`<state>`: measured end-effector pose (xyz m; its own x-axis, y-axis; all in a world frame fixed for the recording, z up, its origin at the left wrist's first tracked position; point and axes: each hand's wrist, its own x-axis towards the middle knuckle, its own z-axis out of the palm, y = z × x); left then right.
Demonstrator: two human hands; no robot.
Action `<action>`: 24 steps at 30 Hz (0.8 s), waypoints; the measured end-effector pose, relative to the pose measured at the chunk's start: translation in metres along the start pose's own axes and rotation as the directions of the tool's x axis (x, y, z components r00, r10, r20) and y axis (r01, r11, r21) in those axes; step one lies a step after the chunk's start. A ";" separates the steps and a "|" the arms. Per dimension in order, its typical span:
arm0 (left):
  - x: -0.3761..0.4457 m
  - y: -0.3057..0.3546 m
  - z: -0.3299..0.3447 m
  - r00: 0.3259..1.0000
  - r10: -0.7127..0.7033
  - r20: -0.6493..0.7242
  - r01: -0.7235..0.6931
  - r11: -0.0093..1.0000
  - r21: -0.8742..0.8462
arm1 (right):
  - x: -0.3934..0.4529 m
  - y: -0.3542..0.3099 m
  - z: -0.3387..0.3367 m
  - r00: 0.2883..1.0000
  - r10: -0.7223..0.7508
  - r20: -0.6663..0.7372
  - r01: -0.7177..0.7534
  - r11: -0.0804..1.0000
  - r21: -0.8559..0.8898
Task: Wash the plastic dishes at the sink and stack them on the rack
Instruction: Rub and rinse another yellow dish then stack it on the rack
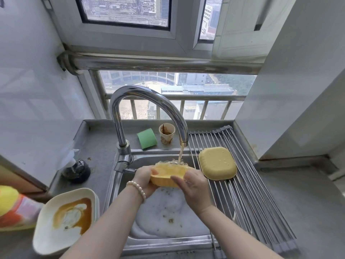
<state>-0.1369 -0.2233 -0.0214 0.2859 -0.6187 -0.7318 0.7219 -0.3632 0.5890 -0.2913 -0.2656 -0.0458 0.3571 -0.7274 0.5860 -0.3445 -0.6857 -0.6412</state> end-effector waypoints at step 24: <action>-0.009 0.003 0.034 0.810 0.316 -0.495 -0.264 0.949 0.174 | 0.032 -0.038 0.037 0.910 0.091 0.404 0.107 0.890 -0.442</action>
<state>-0.1585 -0.2430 -0.0012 0.7711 -0.2707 -0.5762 0.5001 -0.3027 0.8114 -0.2346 -0.2619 -0.0212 0.6444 -0.7136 0.2749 -0.6525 -0.7006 -0.2889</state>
